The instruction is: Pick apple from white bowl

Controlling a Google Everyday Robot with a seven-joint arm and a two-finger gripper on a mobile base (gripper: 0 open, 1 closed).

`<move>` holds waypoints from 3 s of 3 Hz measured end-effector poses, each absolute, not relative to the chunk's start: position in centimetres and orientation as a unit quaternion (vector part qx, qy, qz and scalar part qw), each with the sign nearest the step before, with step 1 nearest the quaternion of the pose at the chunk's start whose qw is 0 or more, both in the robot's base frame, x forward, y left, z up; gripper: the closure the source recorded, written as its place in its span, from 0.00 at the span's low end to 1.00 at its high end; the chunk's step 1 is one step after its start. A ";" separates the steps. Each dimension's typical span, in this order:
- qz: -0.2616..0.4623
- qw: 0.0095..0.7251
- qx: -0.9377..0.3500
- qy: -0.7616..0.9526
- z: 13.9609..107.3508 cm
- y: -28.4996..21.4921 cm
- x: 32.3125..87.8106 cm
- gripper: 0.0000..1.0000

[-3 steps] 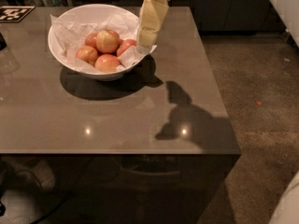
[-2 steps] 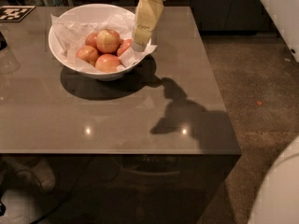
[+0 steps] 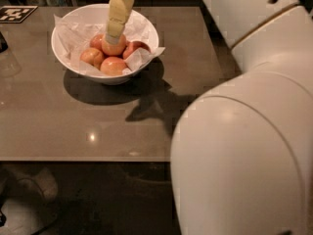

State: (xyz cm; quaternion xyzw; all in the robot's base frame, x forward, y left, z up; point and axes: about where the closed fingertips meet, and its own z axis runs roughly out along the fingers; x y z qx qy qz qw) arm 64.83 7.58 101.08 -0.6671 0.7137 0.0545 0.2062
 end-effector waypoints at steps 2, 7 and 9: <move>0.055 0.238 -0.662 0.709 101.7 8.7 66.1 0.00; 0.116 0.214 -0.622 0.744 94.8 9.4 72.0 0.00; 0.125 0.199 -0.608 0.758 92.4 9.3 73.2 0.00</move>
Offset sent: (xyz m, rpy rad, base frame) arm 0.0088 0.0056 0.0065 0.0342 -0.0284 -0.0005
